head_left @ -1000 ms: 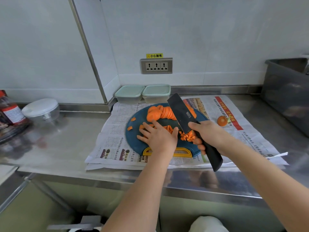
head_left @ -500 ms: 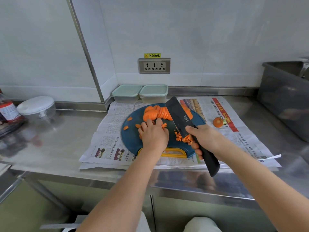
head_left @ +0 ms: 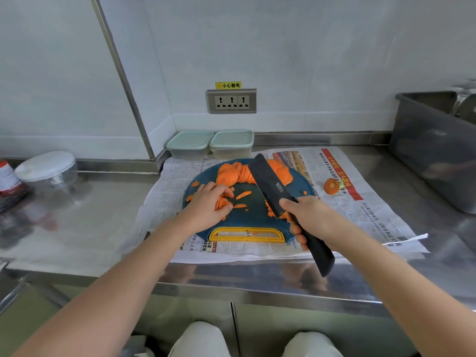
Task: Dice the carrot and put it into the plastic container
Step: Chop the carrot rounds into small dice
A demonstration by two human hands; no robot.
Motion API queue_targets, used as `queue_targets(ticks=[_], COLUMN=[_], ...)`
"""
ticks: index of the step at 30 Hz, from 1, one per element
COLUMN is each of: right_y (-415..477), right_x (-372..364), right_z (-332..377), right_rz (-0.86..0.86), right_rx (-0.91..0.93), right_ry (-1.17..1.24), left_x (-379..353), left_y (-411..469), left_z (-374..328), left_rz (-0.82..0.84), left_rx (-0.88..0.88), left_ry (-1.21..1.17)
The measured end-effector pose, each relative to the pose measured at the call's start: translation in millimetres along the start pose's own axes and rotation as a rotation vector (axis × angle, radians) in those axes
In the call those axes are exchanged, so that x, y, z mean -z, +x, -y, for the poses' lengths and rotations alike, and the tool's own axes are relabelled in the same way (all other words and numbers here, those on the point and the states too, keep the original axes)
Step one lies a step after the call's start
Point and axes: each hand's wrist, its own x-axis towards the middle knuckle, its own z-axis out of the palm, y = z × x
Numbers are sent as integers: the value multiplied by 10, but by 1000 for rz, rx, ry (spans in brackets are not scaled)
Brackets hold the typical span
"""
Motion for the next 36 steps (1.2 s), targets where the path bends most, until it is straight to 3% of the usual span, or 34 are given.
queue_targets(ticks=[3,7,12,17,23,27,29,36], right_y=[15,9,3,-12,-7,-26,-38,-76], right_x=[-38,-43,-5,14,-62,-79,-93,-181], right_z=[27,49,31,30,43,58,63,72], right_rz=[4,-3,-27,-42,-24,-16,-18,-10], right_rx=[2,12,13,6,-2,-2,1,17], right_ry=[-13,-33,-12,-17,-45,-46,-44,-60], left_x=[-31,-23,-55,-173,-236,-164,-144,-142], left_y=[-43,25,144,13,-99,-123,-113,-20], left_z=[-25,-157,-260,-257,-266,-208,-159,-112], left_rz=[-51,-148,41,-269,-414,-184,-81,-109], left_rx=[29,-69,-205,-194,-48,334,443,335], left_ry=[7,113,172,200,234,193,125,-1])
